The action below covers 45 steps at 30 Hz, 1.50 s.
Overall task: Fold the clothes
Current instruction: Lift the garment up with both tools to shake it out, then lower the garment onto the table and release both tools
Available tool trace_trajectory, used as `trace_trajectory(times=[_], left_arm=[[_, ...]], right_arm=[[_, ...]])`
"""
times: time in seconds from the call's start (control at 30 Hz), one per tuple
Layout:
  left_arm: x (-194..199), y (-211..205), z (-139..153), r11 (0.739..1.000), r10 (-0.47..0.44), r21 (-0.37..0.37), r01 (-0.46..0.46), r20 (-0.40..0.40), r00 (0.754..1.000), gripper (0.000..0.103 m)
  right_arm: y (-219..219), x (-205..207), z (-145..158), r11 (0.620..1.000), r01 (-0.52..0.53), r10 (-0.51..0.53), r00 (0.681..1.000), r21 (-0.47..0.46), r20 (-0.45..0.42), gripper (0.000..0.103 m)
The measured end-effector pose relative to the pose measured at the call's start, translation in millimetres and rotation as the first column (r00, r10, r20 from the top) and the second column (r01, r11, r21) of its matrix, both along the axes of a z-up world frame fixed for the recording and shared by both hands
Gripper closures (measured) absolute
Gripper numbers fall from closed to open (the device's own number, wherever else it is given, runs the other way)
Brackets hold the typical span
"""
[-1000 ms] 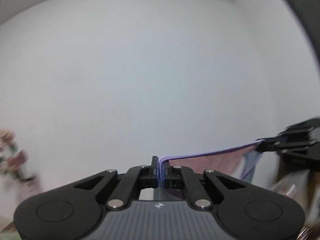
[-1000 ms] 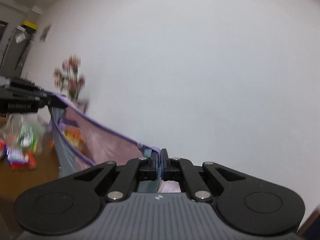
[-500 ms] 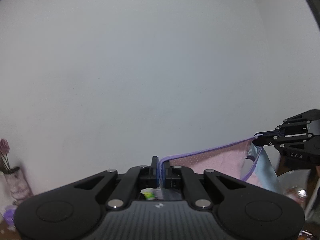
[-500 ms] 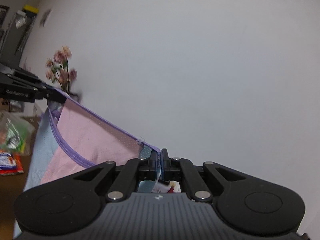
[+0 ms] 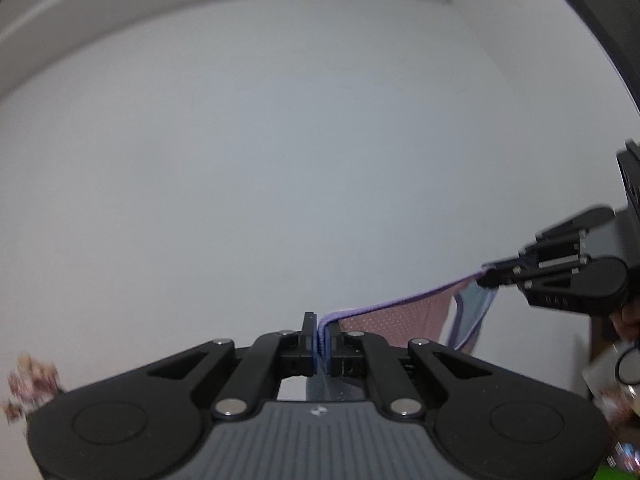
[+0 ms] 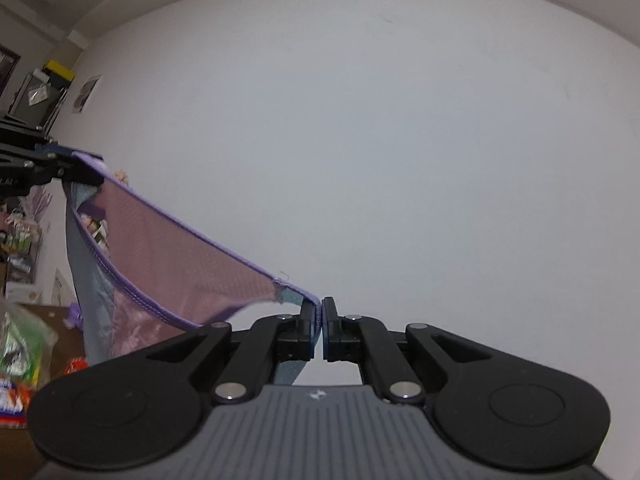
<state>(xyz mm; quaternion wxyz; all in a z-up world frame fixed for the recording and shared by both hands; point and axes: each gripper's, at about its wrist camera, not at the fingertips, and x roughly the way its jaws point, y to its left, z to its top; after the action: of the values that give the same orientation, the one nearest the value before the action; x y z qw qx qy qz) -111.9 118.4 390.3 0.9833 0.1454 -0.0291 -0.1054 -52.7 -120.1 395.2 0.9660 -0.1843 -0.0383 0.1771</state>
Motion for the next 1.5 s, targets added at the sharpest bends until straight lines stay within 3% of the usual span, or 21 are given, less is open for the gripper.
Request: trace_trajectory(times=[0.1,0.17,0.23,0.3,0.37,0.4,0.43,0.47,0.5,0.53,0.6,0.7,0.8,0.93,1.03,1.07,1.1,1.13,1.3,1.4,1.5], left_arm=[[-4.9,-15.7,-74.1,0.999,-0.038,-0.01,0.037,-0.17,0.985,0.101],[-7.7,-27.4,-136.0,0.996,-0.09,-0.047,0.079,-0.325,0.942,0.096],[-11.4,-37.3,-208.6,0.979,-0.204,-0.13,0.16,-0.501,0.841,0.08],[-14.3,-37.4,-266.8,0.952,-0.303,-0.243,0.186,-0.655,0.692,0.08],[-22.5,-24.0,-297.5,0.922,-0.372,-0.355,0.154,-0.703,0.606,0.08],[-25.8,-15.2,-308.3,0.911,-0.389,-0.391,0.131,-0.712,0.584,0.08],[-23.0,-1.5,-307.4,0.917,-0.363,-0.387,0.1,-0.703,0.612,0.079],[-11.6,13.7,-300.3,0.926,-0.321,-0.374,0.059,-0.691,0.648,0.069],[2.9,27.1,-294.9,0.934,-0.273,-0.358,0.016,-0.681,0.68,0.054],[23.2,37.1,-292.7,0.942,-0.217,-0.335,-0.031,-0.674,0.706,0.048],[84.3,45.2,-290.8,0.956,-0.111,-0.273,-0.106,-0.672,0.732,0.048],[153.3,54.3,-312.5,0.955,0.006,-0.207,-0.214,-0.704,0.71,0.051],[204.0,65.5,-334.8,0.924,0.086,-0.185,-0.334,-0.75,0.655,0.054],[226.6,62.4,-352.7,0.921,0.042,-0.215,-0.324,-0.773,0.633,0.054],[222.9,43.7,-360.9,0.938,0.013,-0.214,-0.272,-0.763,0.647,0.055],[219.1,36.7,-363.1,0.944,0.025,-0.194,-0.266,-0.764,0.645,0.06],[215.8,28.9,-364.5,0.951,0.041,-0.169,-0.26,-0.763,0.645,0.083],[213.2,21.6,-365.8,0.958,0.062,-0.137,-0.253,-0.76,0.647,0.098],[168.3,17.1,-367.0,0.961,0.178,-0.022,-0.276,-0.715,0.676,0.1],[122.4,38.0,-366.3,0.941,0.214,-0.027,-0.336,-0.721,0.659,0.101],[63.3,68.7,-356.4,0.906,0.191,-0.112,-0.409,-0.754,0.629,0.1]], right_arm=[[-14.6,-7.5,-51.3,0.998,0.004,-0.009,0.996,-0.057,-0.091,0.101],[-28.3,-7.3,-104.9,0.996,0.01,-0.028,0.979,-0.088,-0.202,0.101],[-44.8,-6.0,-173.6,0.992,0.015,-0.058,0.934,-0.123,-0.353,0.101],[-62.0,-2.6,-246.1,0.985,-0.01,-0.085,0.841,-0.172,-0.535,0.091],[-79.5,-13.9,-299.8,0.986,-0.023,-0.091,0.751,-0.164,-0.654,0.082],[-86.2,-24.6,-314.8,0.991,-0.02,-0.078,0.728,-0.136,-0.681,0.074],[-90.8,-32.7,-322.5,0.995,-0.016,-0.056,0.716,-0.096,-0.696,0.07],[-93.5,-38.6,-323.7,0.999,-0.01,-0.025,0.712,-0.046,-0.702,0.059],[-96.2,-44.5,-324.8,1.0,-0.004,0.006,0.709,0.005,-0.705,0.057],[-95.9,-44.2,-325.0,0.999,-0.005,0.04,0.711,0.051,-0.703,0.056],[-85.3,-32.7,-324.5,0.992,-0.024,0.105,0.723,0.127,-0.683,0.056],[-49.0,-15.1,-333.5,0.984,-0.043,0.149,0.733,0.173,-0.664,0.057],[-24.5,5.2,-354.2,0.988,0.004,0.108,0.712,0.157,-0.694,0.064],[-14.5,18.7,-373.1,0.992,0.035,0.061,0.693,0.119,-0.719,0.064],[-16.5,20.5,-384.0,0.995,0.056,0.02,0.676,0.078,-0.737,0.064],[-18.0,20.3,-386.7,0.996,0.056,0.013,0.675,0.068,-0.738,0.064],[-20.2,19.2,-387.5,0.996,0.052,0.013,0.677,0.066,-0.736,0.064],[-21.7,18.1,-387.3,0.997,0.051,0.009,0.677,0.058,-0.736,0.064],[-40.3,16.9,-384.7,0.998,0.053,-0.023,0.654,0.015,-0.756,0.065],[-60.7,21.4,-382.5,0.995,0.103,-0.069,0.636,-0.004,-0.769,0.065],[-72.6,30.4,-380.4,0.986,0.158,-0.137,0.628,-0.047,-0.766,0.066]])
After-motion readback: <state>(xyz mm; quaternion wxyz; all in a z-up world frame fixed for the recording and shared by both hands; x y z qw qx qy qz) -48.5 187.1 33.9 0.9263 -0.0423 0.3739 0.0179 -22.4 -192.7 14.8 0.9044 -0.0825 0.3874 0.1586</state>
